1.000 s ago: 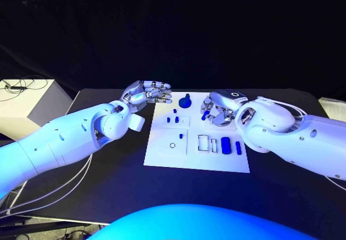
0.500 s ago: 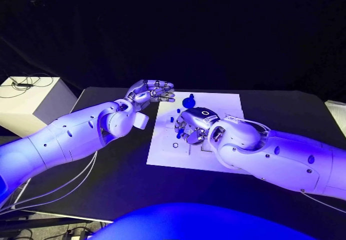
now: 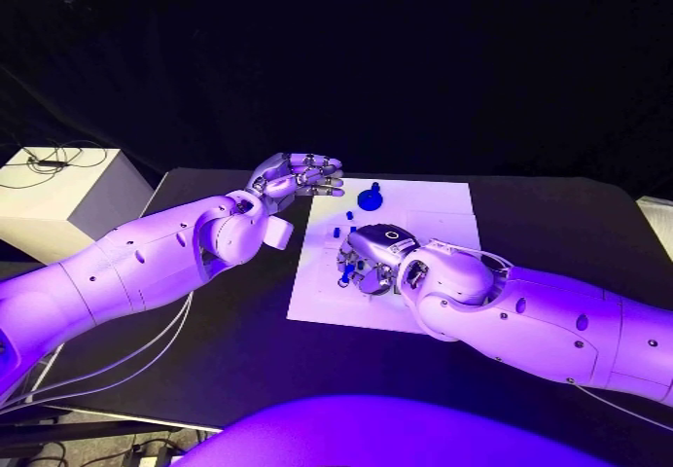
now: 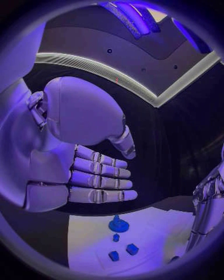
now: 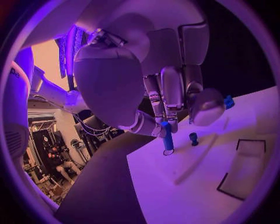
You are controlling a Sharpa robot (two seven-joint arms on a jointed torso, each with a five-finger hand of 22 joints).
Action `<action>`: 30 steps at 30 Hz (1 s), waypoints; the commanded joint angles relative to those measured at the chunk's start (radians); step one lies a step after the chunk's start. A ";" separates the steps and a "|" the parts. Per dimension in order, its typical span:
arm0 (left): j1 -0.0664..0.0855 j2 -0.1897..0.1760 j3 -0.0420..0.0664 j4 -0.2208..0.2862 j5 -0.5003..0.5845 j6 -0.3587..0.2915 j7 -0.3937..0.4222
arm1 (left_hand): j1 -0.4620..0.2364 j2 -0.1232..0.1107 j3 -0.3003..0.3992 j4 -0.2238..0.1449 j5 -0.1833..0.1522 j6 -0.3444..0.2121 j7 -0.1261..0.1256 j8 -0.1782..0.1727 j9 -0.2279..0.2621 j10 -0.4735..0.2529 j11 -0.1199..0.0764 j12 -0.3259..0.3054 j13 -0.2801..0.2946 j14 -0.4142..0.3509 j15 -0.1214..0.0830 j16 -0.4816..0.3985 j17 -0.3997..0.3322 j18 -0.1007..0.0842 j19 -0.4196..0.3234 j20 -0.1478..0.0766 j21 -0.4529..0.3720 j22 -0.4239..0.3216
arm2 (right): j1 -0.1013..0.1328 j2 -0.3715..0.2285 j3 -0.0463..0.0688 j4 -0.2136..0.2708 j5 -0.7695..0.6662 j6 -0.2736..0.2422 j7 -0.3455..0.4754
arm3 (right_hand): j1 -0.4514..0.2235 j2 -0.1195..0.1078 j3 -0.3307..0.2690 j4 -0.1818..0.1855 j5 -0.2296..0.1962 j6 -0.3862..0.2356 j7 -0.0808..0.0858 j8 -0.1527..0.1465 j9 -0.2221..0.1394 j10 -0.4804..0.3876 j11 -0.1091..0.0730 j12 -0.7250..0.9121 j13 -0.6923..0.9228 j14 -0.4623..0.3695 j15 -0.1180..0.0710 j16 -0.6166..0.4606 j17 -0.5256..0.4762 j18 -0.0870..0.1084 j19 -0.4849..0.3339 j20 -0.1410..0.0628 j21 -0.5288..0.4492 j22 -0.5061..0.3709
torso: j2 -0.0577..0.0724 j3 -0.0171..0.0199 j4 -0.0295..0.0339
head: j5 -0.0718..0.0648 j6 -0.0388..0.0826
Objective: Assemble the parts on the task board
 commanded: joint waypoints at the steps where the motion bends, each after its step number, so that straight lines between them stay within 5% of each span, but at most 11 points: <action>1: 0.001 0.001 0.001 0.003 -0.006 0.001 0.018 | -0.004 0.006 -0.002 0.005 0.002 0.000 0.006 -0.005 -0.002 -0.008 0.001 -0.001 0.001 0.002 0.006 -0.005 0.001 0.005 -0.001 0.004 -0.004 -0.001 | -0.005 0.005 0.000 -0.004 -0.019 0.001 0.009 | 0.014 0.020 0.006 -0.004 0.008 0.001 0.001 0.005 0.001 0.065 -0.062 0.009 0.036 0.034 -0.006 -0.002 0.000 -0.008 0.001 -0.005 -0.002 0.000 | 0.000 0.0008 0.0014 | 0.003 0.000; 30: 0.001 0.002 0.001 0.011 -0.006 0.013 0.013 | -0.002 0.005 -0.001 0.005 0.002 -0.001 0.006 -0.006 -0.002 -0.009 0.001 -0.001 0.001 0.002 0.006 -0.006 0.001 0.005 0.000 0.004 -0.005 -0.002 | -0.034 0.035 -0.002 -0.071 -0.029 0.008 0.013 | 0.013 0.019 0.007 -0.006 0.013 0.000 0.002 0.005 0.002 0.065 -0.061 0.008 0.037 0.034 -0.006 -0.002 -0.001 -0.008 0.000 -0.005 -0.003 -0.001 | -0.001 0.0003 -0.0012 | 0.005 0.000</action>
